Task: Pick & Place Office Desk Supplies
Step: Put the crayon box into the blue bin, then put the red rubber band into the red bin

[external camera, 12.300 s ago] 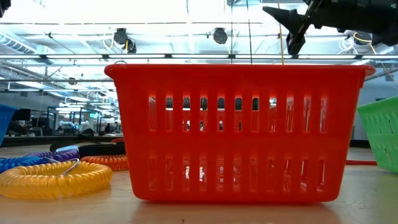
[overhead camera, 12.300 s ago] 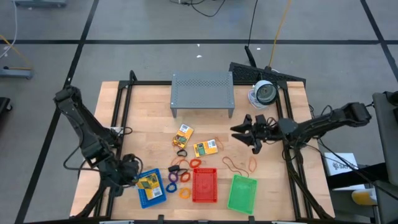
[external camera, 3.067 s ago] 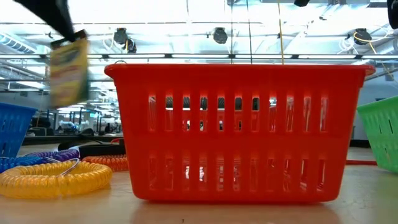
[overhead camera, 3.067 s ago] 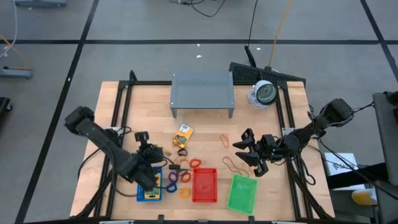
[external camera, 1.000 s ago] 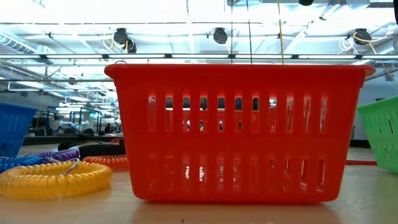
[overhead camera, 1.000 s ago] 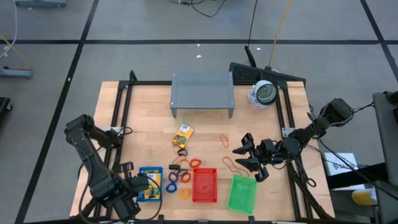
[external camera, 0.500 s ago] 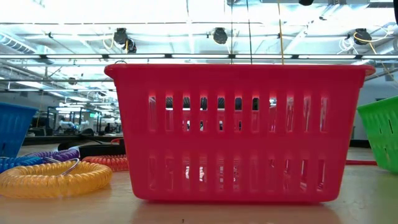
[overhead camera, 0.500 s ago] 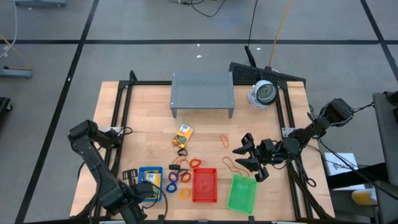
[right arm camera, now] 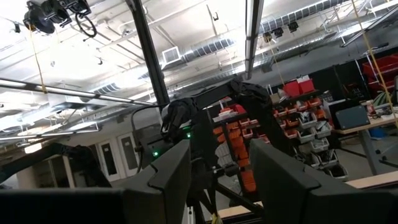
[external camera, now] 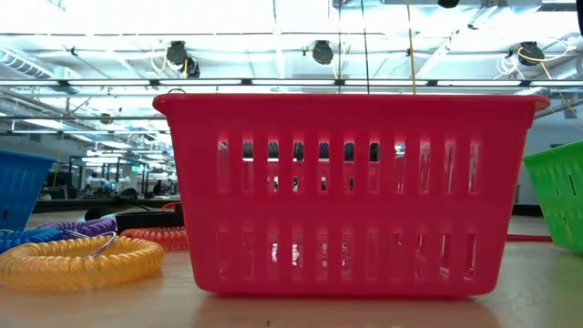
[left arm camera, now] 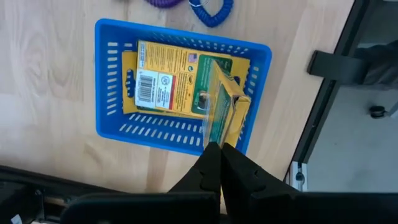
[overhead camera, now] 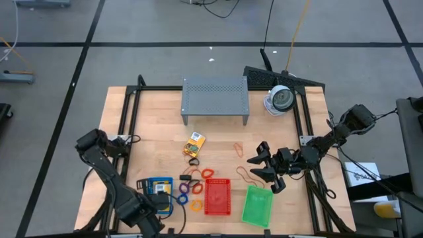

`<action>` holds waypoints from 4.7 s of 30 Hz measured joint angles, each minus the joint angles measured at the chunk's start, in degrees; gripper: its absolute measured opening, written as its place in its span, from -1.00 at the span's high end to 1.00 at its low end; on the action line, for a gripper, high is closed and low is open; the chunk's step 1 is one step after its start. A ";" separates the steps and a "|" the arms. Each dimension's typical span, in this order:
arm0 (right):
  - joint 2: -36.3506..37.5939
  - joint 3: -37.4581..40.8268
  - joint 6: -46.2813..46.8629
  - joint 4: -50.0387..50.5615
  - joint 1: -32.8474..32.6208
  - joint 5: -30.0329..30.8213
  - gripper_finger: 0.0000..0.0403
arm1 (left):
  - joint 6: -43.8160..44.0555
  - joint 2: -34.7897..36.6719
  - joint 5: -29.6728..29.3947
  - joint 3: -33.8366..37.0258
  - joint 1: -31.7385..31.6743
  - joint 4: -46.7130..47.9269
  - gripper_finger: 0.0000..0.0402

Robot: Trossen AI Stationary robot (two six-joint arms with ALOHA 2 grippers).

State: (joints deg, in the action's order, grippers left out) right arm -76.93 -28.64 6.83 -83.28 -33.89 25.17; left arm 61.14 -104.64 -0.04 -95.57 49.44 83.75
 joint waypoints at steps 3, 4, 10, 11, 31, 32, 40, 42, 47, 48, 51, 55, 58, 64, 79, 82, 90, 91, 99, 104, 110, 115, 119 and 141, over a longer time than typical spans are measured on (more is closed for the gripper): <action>0.00 0.00 0.00 0.01 0.00 -0.80 0.23 | -1.19 0.00 0.30 0.00 -0.38 -1.52 1.00; 0.00 0.00 0.00 0.01 0.00 -1.59 0.23 | -1.46 0.02 0.54 0.00 -0.39 -1.84 1.00; 0.00 0.00 0.00 -0.01 -0.29 -2.95 0.23 | -1.41 0.01 3.01 0.00 -0.45 -1.80 1.00; 0.00 0.00 0.00 0.01 -0.31 -2.93 0.23 | -1.17 0.02 3.04 0.00 -0.45 -1.84 1.00; 0.00 0.00 0.00 -0.01 -0.33 -2.97 0.23 | -0.84 0.02 1.70 0.00 -0.47 -3.04 1.00; 0.00 0.00 0.00 0.01 -0.33 -2.95 0.23 | -0.80 0.02 1.67 0.12 -0.47 -3.07 1.00; 0.00 0.00 0.00 -0.01 -0.35 -2.97 0.23 | 0.01 0.02 1.54 3.33 -0.47 -3.04 1.00; 0.00 0.00 0.00 -0.01 -0.35 -2.97 0.23 | 0.29 0.02 1.45 4.24 -0.48 -3.02 1.00; 0.00 0.00 0.00 -0.01 -0.35 -2.97 0.23 | 0.20 0.02 -0.14 5.61 -1.14 -2.96 1.00; 0.00 0.00 0.00 -0.01 -0.35 -2.97 0.23 | -0.03 0.02 -0.45 5.78 -1.35 -3.00 1.00; 0.00 0.00 0.00 -0.01 -0.35 -2.97 0.23 | -0.75 0.02 -1.83 6.21 -2.10 -3.06 1.00; 0.00 0.00 0.00 -0.01 -0.35 -2.97 0.23 | -1.67 0.02 -4.31 6.49 -2.96 -3.07 1.00; 0.00 0.00 0.00 -0.01 -0.35 -2.97 0.23 | -2.16 0.02 -6.62 6.49 -3.43 -3.07 1.00; 0.00 0.00 0.02 -0.01 -0.35 -2.97 0.23 | -2.52 0.02 -10.24 6.49 -3.83 -2.99 1.00; 0.02 0.00 1.31 0.00 -1.36 -3.01 0.23 | -0.43 0.02 -10.53 12.30 -3.83 -3.96 0.99; 0.02 0.00 1.15 -0.01 -1.78 -2.95 0.23 | -0.43 0.02 -10.54 12.89 -3.94 -3.90 0.99; 0.02 0.00 1.07 -0.01 -1.90 -2.91 0.23 | 1.01 0.02 -11.84 15.02 -3.98 -3.88 0.99; 0.02 0.00 1.07 -0.01 -1.90 -2.91 0.23 | 1.17 0.02 -11.86 15.23 -4.01 -3.88 0.98; 0.02 0.00 1.07 -0.01 -1.90 -2.89 0.23 | 1.13 0.02 -11.99 15.43 -3.99 -3.99 0.74; 0.02 0.00 1.07 -0.01 -1.90 -2.87 0.23 | 1.08 0.02 -11.99 15.43 -3.99 -4.01 0.56; 0.02 0.02 1.05 0.01 -1.90 -2.83 0.23 | 0.43 0.02 -12.01 15.43 -4.47 -3.88 0.45; 0.02 0.00 1.05 0.01 -1.90 -2.82 0.23 | -1.32 0.02 -12.59 15.43 -6.33 -3.81 0.44; 0.02 0.00 1.03 0.01 -1.86 -2.80 0.23 | -2.85 0.02 -13.10 15.43 -8.75 -4.03 0.44; 7.47 0.04 -12.59 4.17 -2.34 -2.73 0.23 | -24.41 4.57 -22.05 15.37 -20.51 -12.42 0.44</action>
State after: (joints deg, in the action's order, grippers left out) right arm -69.45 -28.60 -5.76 -79.11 -36.23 22.44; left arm 36.74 -100.07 -22.09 -80.20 28.93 71.33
